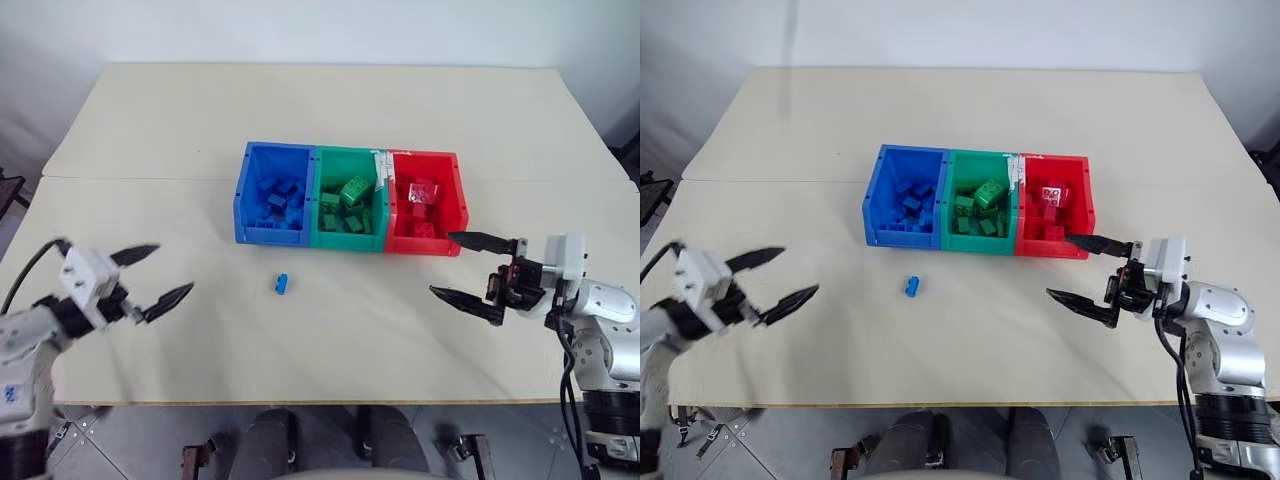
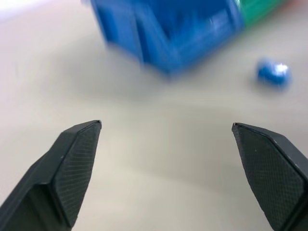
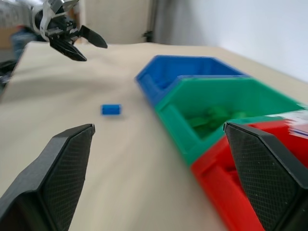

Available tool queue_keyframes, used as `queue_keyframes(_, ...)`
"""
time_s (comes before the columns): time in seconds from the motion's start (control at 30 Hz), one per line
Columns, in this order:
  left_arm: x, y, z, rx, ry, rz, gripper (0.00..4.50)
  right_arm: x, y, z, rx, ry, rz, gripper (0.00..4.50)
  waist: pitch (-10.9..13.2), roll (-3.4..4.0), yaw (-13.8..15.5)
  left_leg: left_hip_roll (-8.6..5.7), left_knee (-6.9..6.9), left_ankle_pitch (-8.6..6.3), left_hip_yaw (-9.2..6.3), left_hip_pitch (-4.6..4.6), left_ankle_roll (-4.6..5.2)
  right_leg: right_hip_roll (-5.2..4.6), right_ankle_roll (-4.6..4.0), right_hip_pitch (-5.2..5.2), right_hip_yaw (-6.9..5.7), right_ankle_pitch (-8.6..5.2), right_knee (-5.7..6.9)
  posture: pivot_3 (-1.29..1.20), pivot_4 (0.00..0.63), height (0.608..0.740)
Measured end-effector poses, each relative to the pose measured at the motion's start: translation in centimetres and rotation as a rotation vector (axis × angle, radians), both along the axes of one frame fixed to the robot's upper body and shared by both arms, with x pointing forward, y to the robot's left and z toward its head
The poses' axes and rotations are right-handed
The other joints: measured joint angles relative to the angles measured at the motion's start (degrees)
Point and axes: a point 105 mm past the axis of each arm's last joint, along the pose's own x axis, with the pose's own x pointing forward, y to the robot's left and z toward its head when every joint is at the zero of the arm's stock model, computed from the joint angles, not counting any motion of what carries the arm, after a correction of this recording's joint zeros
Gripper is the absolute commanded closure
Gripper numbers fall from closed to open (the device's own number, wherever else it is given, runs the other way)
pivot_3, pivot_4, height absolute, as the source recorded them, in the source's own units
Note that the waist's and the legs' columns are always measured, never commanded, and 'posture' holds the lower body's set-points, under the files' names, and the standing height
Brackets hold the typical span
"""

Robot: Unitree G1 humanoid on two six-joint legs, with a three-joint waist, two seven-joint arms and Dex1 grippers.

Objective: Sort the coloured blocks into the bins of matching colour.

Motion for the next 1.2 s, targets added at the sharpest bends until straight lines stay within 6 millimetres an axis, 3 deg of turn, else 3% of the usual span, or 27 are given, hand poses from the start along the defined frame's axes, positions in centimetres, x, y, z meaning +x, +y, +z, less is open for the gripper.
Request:
queue_keyframes(0.13,-2.2,0.5,-0.5,0.019,0.041,0.006,0.02,0.3,-0.3,-0.4,-0.008,0.015,0.003,0.0,0.0,0.0,0.1,-0.01,0.0,-0.06,-0.03,0.01,-0.06,-0.1,-0.04,-0.02,0.0,-0.02,-0.2,0.0,0.15,0.74)
queue_keyframes(0.23,-2.0,-0.3,-0.5,0.003,0.022,0.01,0.02,0.2,-0.3,-0.5,-0.011,0.016,0.01,0.0,0.0,0.01,0.0,0.04,-0.01,-0.15,-0.04,0.02,-0.23,-0.08,-0.06,-0.02,0.0,-0.02,-0.19,0.0,0.15,0.74)
queue_keyframes(0.33,-1.2,-2.4,-0.3,-0.031,0.001,-0.021,0.02,0.2,-0.3,-0.5,-0.012,0.018,0.015,0.0,0.0,0.01,0.0,0.03,-0.01,-0.16,-0.03,0.03,-0.25,-0.06,-0.06,-0.02,0.01,-0.02,-0.1,0.0,0.15,0.74)
queue_keyframes(0.53,0.9,-10.1,-0.9,-0.106,0.021,-0.097,0.02,0.2,-0.3,-0.4,-0.016,0.016,0.013,0.0,0.0,0.03,0.0,0.0,-0.01,-0.07,0.02,0.03,-0.1,0.04,-0.04,0.0,0.02,-0.01,0.05,0.0,0.15,0.74)
queue_keyframes(0.6,1.7,-11.8,-1.6,-0.109,0.03,-0.064,0.02,0.2,-0.2,-0.4,-0.015,0.016,0.01,0.0,0.0,0.02,0.1,0.0,-0.01,-0.06,0.03,0.03,-0.08,0.07,-0.04,0.0,0.01,-0.01,0.08,0.0,0.15,0.74)
queue_keyframes(0.77,3.5,-15.0,-2.8,-0.079,0.058,-0.005,0.02,-0.1,0.1,-0.3,-0.015,0.014,0.003,0.0,0.0,0.02,0.2,-0.03,0.0,-0.02,0.07,0.05,-0.05,0.08,-0.03,0.01,0.04,0.0,0.1,0.0,0.15,0.74)
queue_keyframes(0.87,4.3,-15.6,-3.7,-0.089,0.097,0.061,0.02,-0.3,0.4,-0.1,-0.015,0.003,0.002,0.0,0.0,0.02,0.2,-0.02,0.0,-0.02,0.06,0.04,-0.04,0.08,-0.03,0.0,0.04,0.0,0.1,0.0,0.15,0.74)
queue_keyframes(0.97,4.7,-16.3,-4.0,-0.08,0.104,0.085,0.64,-0.3,0.3,-0.3,-0.01,0.011,-0.013,0.0,0.0,0.01,0.2,-0.06,0.0,0.0,0.06,0.06,-0.03,0.05,-0.03,0.01,0.05,0.0,0.12,0.0,0.15,0.74)
queue_keyframes(1.2,3.8,-16.9,-4.2,-0.062,0.124,0.079,2.79,-0.4,0.3,-0.3,-0.007,0.011,-0.028,0.0,0.0,0.02,0.0,0.0,0.01,0.02,0.04,0.15,-0.08,0.06,-0.04,0.05,0.08,-0.01,0.15,0.0,0.15,0.74)
